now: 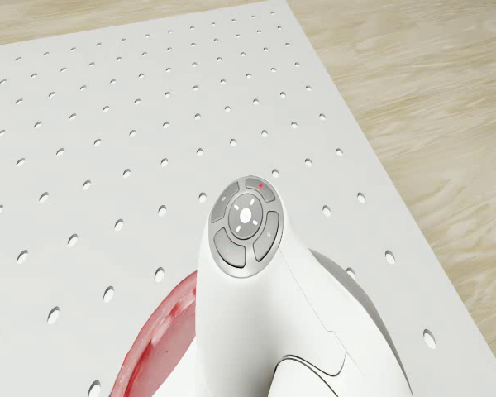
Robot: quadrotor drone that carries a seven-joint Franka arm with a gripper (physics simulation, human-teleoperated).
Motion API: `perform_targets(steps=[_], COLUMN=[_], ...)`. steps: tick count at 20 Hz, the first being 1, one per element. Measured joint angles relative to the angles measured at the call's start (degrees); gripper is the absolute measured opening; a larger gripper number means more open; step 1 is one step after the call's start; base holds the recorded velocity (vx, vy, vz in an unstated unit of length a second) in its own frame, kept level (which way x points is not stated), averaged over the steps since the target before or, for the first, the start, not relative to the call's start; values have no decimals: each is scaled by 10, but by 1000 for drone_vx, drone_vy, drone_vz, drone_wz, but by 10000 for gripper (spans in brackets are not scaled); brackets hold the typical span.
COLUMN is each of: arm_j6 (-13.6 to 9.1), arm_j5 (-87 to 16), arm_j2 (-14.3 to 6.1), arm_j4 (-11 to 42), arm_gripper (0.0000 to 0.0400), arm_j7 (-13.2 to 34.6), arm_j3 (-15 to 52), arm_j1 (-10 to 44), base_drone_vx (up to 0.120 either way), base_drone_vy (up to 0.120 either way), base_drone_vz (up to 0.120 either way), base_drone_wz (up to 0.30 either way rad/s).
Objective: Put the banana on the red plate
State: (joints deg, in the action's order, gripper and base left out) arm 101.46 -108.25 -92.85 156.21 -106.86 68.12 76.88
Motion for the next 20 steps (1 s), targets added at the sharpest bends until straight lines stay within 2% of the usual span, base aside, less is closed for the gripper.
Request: perform_targets(steps=[18,20], arm_j6=[41,44], arm_j5=[-22,-26], arm_j2=[5,4], arm_j4=[-79,-82], arm_gripper=[201,278], arm_j7=[17,15], arm_j3=[-42,-45], arm_j1=[86,90], base_drone_vx=[0,0], base_drone_vy=[0,0], base_drone_vz=[0,0], base_drone_wz=[0,0])
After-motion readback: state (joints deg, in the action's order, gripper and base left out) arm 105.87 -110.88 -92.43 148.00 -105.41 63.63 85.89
